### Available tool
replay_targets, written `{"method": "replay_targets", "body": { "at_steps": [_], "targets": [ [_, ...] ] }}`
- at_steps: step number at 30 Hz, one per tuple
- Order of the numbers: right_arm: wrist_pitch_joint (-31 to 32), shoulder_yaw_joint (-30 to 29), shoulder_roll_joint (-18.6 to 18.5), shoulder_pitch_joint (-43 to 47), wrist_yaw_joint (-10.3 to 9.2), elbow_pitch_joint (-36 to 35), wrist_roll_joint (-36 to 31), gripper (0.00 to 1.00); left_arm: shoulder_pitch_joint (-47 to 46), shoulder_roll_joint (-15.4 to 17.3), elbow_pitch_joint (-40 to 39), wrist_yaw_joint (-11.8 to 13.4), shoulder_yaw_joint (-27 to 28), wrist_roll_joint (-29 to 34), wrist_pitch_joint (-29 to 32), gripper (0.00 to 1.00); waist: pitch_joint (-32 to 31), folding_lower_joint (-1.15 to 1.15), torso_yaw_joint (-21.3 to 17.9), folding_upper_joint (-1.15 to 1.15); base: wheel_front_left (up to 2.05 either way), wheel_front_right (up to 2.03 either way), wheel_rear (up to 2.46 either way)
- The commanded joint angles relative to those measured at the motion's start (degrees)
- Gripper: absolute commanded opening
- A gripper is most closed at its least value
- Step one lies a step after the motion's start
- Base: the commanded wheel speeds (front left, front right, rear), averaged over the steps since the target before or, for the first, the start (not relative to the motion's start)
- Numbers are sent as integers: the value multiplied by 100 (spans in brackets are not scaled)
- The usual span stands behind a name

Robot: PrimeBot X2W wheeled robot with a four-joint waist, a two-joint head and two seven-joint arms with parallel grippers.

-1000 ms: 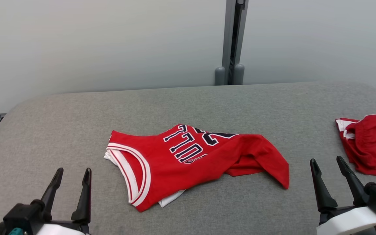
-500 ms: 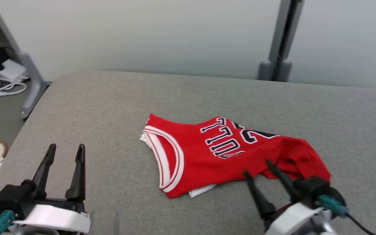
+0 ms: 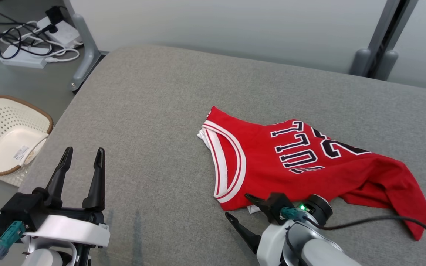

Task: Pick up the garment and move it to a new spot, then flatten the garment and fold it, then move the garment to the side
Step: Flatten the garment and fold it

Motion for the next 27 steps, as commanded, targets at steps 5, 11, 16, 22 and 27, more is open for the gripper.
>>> {"method": "replay_targets", "body": {
  "at_steps": [5,11,16,22,27],
  "targets": [
    [61,638,92,-696,-3,1080,55,100,-278,-88,220,-140,49,-22,-108,100,216,0,139,0,0,0,0],
    [80,1076,227,-1107,-3,1862,336,0,-397,-177,384,-260,111,28,-164,100,282,0,139,0,0,0,0],
    [-232,1259,285,-1367,-4,1954,636,0,-390,-215,475,-316,206,67,-188,100,264,0,34,0,0,0,0],
    [-690,1312,305,-1710,-4,1598,1008,0,-323,-240,525,-361,289,146,-190,100,142,0,-159,0,0,0,0],
    [-978,1189,308,-2107,-3,971,1408,0,-244,-249,525,-370,323,215,-192,100,0,0,-354,0,0,0,0]
  ]
}}
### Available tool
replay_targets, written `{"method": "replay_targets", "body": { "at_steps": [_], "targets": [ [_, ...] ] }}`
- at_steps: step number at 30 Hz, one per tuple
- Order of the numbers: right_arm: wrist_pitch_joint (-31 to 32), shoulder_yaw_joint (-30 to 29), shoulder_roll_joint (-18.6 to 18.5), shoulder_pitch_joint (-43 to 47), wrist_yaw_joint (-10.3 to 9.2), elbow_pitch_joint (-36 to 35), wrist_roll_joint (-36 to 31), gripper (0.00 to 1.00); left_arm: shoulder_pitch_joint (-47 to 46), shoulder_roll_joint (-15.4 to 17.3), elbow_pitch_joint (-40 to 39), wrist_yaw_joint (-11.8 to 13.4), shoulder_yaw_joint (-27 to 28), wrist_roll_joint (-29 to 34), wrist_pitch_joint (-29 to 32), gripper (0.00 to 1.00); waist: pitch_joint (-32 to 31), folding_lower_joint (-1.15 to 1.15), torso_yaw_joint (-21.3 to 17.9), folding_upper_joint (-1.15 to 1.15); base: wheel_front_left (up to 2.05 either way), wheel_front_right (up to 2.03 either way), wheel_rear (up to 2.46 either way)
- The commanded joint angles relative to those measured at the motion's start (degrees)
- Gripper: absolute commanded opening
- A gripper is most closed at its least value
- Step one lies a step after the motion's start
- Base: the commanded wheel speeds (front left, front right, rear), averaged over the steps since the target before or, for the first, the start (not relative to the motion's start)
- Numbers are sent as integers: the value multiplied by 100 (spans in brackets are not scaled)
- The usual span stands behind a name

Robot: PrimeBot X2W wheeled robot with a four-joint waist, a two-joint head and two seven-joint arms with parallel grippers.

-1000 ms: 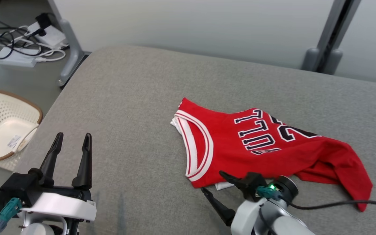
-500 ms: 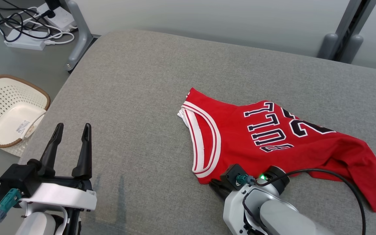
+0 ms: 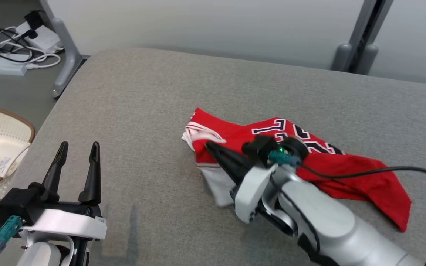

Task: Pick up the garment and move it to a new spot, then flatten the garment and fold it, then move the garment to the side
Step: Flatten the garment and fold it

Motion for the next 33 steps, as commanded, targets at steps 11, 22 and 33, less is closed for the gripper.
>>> {"method": "replay_targets", "body": {
  "at_steps": [11,22,33],
  "targets": [
    [-263,-1110,-19,-854,-2,-1663,1911,0,192,67,-87,53,35,107,-18,100,-223,0,-550,0,0,0,0],
    [-394,-2345,-475,115,-1,-1205,1871,0,125,11,-173,90,-60,105,4,100,-58,0,-857,0,0,0,0],
    [-497,-3570,-787,1572,-1,-1578,621,100,288,128,-296,187,-48,116,93,100,-149,0,-1219,0,0,0,0]
  ]
}}
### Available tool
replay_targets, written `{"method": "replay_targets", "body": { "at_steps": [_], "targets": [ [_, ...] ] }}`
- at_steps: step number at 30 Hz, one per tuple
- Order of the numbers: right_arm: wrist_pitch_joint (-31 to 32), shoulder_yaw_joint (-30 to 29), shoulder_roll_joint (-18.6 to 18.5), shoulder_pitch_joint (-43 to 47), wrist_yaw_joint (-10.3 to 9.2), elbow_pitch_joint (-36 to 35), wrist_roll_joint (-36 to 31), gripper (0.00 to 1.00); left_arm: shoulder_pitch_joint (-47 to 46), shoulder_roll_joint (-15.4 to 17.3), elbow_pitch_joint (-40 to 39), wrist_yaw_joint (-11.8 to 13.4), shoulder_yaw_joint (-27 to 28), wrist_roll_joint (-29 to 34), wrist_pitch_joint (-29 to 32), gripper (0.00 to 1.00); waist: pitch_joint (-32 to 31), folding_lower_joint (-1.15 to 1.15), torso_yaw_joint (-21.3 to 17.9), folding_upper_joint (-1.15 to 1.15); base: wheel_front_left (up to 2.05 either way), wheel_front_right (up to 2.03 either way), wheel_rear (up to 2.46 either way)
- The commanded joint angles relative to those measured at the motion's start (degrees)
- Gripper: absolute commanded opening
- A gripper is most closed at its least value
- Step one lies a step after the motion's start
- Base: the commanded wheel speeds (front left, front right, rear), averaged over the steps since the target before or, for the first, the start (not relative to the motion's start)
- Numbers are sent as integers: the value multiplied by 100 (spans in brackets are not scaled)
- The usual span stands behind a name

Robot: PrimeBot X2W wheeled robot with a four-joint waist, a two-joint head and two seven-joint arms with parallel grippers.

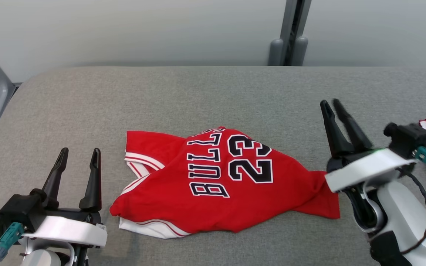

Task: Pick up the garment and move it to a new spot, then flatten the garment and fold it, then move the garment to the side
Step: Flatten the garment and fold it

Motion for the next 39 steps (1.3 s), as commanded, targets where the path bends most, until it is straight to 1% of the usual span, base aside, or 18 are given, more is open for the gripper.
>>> {"method": "replay_targets", "body": {
  "at_steps": [1,7,8,10,11,12,15,19,21,29,31,39],
  "targets": [
    [-39,-145,-71,162,-2,-91,-216,100,67,36,-38,34,6,39,32,100,-56,0,-67,0,0,0,0],
    [171,-874,-94,954,-2,-508,-1159,100,275,104,-142,124,-24,47,138,100,-287,0,-205,0,0,0,0],
    [231,-1013,-30,1122,-2,-592,-1222,100,323,116,-168,144,-27,50,166,100,-331,0,-224,0,0,0,0],
    [357,-1264,-23,1444,-2,-766,-1533,100,441,149,-207,197,-37,63,231,100,-425,0,-265,0,0,0,0],
    [430,-1385,36,1614,-2,-858,-1581,100,504,149,-236,218,-47,68,263,100,-470,0,-287,0,0,0,0],
    [430,-1385,36,1614,-2,-858,-1581,100,504,149,-236,218,-47,68,263,100,-470,0,-287,0,0,0,0],
    [623,-1725,152,2078,-2,-1127,-1822,100,688,160,-315,279,-81,76,351,100,-576,0,-331,0,0,0,0],
    [868,-2001,310,2528,-1,-1500,-2008,100,906,177,-437,350,-130,63,450,100,-652,0,-402,0,0,0,0],
    [981,-2061,347,2709,-1,-1669,-2135,100,992,178,-477,373,-153,58,486,100,-688,0,-421,0,0,0,0],
    [1328,-2234,481,3219,-1,-2200,-2277,100,1176,198,-581,450,-218,35,618,100,-788,0,-411,0,0,0,0],
    [1398,-2221,487,3285,-1,-2308,-2347,100,1194,209,-588,460,-217,26,632,100,-795,0,-411,0,0,0,0],
    [1515,-2214,545,3358,-1,-2504,-2290,100,1165,248,-590,505,-203,5,647,100,-787,0,-415,0,0,0,0]
  ]
}}
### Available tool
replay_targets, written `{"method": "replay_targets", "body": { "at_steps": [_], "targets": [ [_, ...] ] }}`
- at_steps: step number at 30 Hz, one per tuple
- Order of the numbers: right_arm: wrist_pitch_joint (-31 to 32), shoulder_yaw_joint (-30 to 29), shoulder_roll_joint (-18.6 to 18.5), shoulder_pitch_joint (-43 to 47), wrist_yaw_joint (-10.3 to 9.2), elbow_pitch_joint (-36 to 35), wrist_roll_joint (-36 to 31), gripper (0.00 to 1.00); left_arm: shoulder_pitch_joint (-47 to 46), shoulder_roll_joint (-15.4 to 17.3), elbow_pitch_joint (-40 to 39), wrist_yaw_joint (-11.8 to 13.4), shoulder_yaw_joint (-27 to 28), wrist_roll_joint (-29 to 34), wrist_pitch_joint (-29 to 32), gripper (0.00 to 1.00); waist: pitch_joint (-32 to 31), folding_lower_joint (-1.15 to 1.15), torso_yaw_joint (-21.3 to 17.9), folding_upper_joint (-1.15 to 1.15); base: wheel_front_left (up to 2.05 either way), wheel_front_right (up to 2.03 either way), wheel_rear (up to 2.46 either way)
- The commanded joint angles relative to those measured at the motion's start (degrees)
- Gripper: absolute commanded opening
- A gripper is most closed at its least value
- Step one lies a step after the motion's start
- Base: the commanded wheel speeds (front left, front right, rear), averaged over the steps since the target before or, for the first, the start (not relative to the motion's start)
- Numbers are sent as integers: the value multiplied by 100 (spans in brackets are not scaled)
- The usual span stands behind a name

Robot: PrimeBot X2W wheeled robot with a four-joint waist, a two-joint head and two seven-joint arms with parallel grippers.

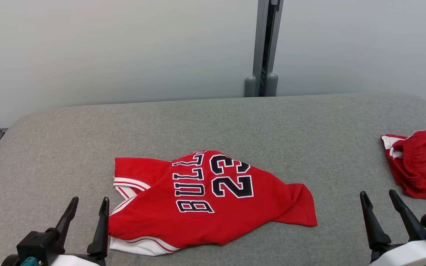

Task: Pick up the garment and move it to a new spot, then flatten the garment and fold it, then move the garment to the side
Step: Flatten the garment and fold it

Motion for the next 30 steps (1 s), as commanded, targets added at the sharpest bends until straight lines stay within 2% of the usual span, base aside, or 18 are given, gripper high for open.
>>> {"method": "replay_targets", "body": {
  "at_steps": [1,17,22,30],
  "targets": [
    [12,-5,0,45,0,-53,28,100,-6,43,-8,35,22,-26,-1,100,4,0,4,0,0,0,0],
    [51,-14,44,33,0,-49,-39,100,-70,97,-9,64,25,-74,-16,100,48,0,61,0,0,0,0],
    [85,39,15,-48,0,-80,-85,100,-57,42,346,-192,-146,-286,156,100,141,0,60,0,0,0,0],
    [123,140,6,-176,0,-99,-140,100,-201,-112,1794,-701,-370,-644,257,100,441,0,-9,0,0,0,0]
  ]
}}
